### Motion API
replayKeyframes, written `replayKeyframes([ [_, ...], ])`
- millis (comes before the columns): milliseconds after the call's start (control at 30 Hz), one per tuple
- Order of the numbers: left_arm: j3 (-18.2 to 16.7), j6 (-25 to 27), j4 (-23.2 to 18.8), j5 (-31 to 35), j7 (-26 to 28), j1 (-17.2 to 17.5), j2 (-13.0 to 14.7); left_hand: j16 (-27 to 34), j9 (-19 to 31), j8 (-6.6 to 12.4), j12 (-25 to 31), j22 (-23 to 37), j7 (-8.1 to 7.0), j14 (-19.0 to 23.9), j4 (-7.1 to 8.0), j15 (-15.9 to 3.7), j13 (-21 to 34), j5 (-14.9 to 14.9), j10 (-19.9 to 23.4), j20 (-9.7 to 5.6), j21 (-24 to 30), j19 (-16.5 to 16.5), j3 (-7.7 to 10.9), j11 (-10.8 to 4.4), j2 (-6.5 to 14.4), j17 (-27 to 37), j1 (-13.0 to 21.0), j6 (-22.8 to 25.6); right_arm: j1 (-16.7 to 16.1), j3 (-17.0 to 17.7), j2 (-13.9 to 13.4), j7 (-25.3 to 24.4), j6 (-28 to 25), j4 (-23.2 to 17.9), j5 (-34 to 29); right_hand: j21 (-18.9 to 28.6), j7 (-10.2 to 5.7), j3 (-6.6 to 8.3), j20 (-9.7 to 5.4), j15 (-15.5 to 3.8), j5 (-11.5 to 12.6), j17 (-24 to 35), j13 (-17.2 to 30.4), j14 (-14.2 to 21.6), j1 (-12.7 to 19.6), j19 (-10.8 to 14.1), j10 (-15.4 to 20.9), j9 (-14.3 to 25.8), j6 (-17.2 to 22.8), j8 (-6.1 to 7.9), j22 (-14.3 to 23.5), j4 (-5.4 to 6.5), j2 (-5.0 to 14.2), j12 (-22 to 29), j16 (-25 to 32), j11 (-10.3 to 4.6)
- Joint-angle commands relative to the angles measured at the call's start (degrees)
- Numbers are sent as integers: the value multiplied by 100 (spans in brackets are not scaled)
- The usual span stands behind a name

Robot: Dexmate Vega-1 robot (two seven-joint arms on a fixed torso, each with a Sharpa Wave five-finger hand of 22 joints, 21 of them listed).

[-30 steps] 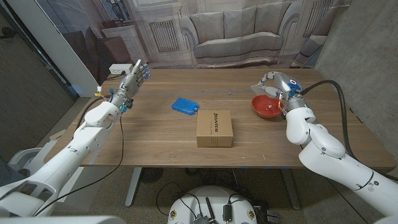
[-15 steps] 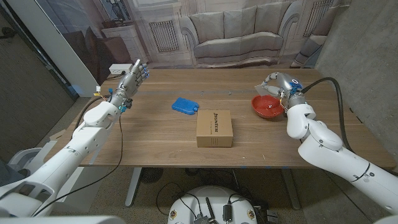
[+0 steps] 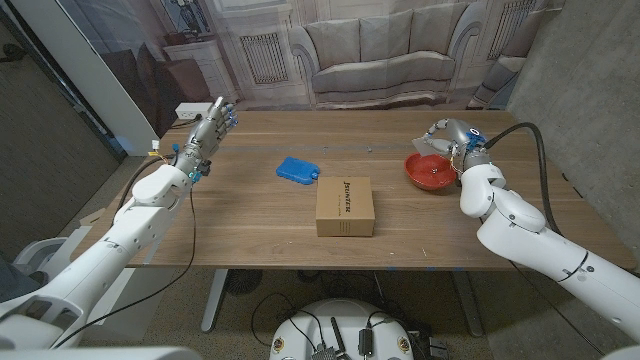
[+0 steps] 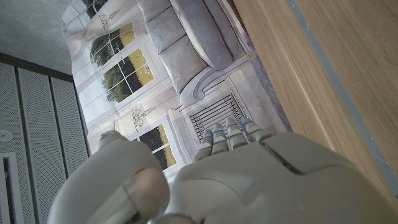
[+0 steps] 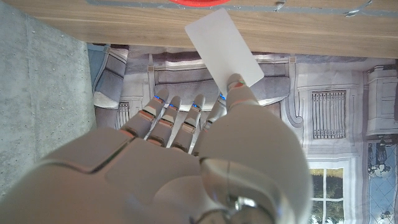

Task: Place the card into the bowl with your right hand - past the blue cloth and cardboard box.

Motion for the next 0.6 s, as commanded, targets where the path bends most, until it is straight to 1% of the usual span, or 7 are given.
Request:
replayKeyframes([
  [33, -20, 13, -42, -36, 17, 103, 0, 27, 21, 12, 9, 18, -8, -57, 17, 3, 32, -20, -9, -265, 10, -52, -43, -26, -5, 22, 39, -34, 134, -86, 17, -175, -42, 175, 352, -10, 1, 1, -462, -597, -19, 9, 7, 38, 21, 46, 34, 12, 35, 24, 8, 6, 49, -8, 1, 7],
  [600, 32, 80, 1, -13, 7, 32, -25, 28, 21, 13, 8, 19, -14, -59, 19, 1, 32, -24, -15, -231, 6, -69, -50, -39, -1, 22, 43, -34, 212, -165, 21, -353, -24, 371, 680, -16, -40, 3, -415, -586, -23, 24, 12, 88, 13, 47, 32, -22, 13, 8, 9, 11, 61, -15, 21, 4],
])
